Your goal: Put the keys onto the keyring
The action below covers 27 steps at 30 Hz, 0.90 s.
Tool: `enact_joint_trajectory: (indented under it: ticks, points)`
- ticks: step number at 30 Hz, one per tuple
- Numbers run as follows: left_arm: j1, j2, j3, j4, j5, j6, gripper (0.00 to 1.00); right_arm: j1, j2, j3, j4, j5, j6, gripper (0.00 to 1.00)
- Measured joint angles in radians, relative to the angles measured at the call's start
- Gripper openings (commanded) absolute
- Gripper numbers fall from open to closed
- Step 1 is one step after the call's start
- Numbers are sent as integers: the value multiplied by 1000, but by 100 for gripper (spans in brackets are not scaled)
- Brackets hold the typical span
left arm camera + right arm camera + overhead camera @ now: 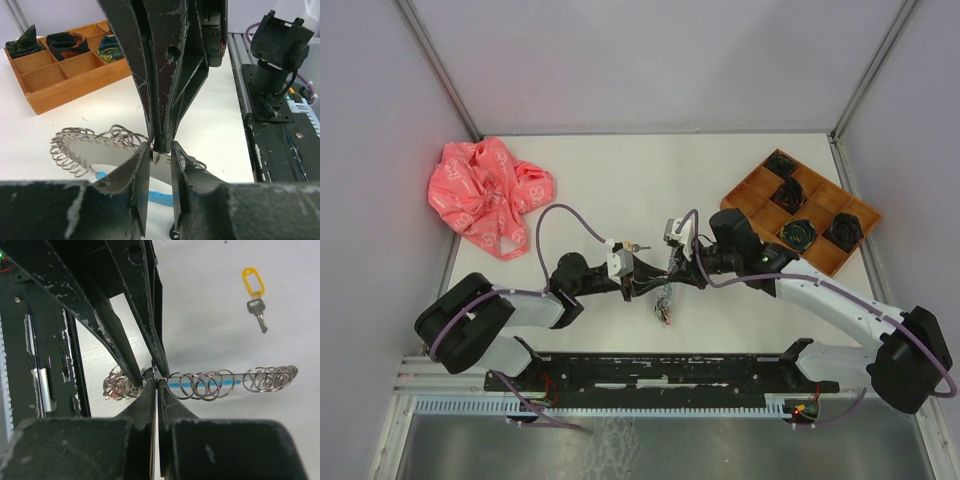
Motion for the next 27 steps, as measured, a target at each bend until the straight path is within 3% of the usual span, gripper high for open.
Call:
enact_joint_trajectory:
  ticks: [5, 11, 27]
  points:
    - [0, -30, 19, -113, 26, 48, 30, 71, 117, 196, -290, 103, -74, 1]
    - [-1, -26, 20, -171, 62, 65, 30, 113, 202, 313, -505, 187, -135, 1]
    - [-1, 31, 31, -127, 114, 65, 31, 122, 212, 368, -623, 212, -204, 1]
